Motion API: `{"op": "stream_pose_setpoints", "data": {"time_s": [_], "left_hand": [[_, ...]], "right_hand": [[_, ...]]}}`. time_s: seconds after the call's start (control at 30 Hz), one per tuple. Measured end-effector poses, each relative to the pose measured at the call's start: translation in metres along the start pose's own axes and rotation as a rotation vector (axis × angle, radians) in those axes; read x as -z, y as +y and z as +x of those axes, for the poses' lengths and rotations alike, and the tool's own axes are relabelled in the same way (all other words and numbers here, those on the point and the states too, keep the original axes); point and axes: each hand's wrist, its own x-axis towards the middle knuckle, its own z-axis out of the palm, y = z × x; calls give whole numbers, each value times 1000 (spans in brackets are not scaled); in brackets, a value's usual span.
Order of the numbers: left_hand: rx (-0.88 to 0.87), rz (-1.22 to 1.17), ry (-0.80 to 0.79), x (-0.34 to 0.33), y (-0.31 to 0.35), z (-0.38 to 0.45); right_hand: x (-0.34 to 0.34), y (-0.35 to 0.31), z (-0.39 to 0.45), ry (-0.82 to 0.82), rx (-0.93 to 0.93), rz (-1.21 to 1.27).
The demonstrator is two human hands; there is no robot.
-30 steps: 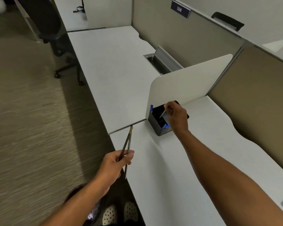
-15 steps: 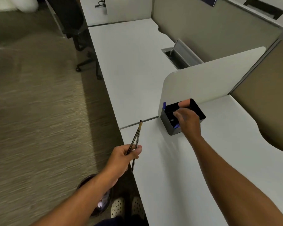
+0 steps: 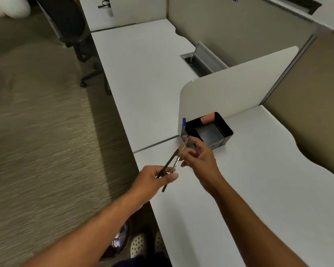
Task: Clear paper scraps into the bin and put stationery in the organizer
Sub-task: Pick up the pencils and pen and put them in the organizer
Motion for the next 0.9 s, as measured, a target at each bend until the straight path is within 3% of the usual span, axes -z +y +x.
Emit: {"op": "stream_pose_setpoints", "data": {"time_s": [0.07, 0.2, 0.3, 0.67, 0.83, 0.9], "left_hand": [[23, -28, 56, 2, 0, -2], [52, -60, 196, 7, -13, -8], [72, -117, 170, 5, -20, -17], [31, -176, 138, 9, -34, -21], [25, -207, 126, 14, -42, -17], [27, -212, 131, 14, -45, -15]], "right_hand": [[12, -10, 13, 125, 72, 59], [42, -22, 50, 441, 262, -83], [54, -15, 77, 542, 295, -209], [44, 49, 120, 304, 109, -669], [48, 45, 122, 151, 67, -798], [46, 30, 115, 164, 118, -784]]}}
